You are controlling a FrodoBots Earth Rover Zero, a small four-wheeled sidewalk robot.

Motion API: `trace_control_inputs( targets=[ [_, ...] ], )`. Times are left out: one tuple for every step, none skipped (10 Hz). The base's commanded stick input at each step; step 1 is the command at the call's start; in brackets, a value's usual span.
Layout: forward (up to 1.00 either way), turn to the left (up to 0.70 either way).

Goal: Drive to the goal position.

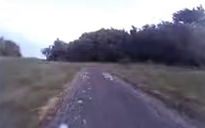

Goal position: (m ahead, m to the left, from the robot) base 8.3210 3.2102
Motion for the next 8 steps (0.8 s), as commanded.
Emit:
trace_control_inputs(
  targets=[
    [1.00,0.00],
    [1.00,0.00],
    [1.00,0.00],
    [1.00,0.00],
    [1.00,0.00],
    [1.00,0.00],
    [1.00,0.00],
    [1.00,0.00]
  ],
)
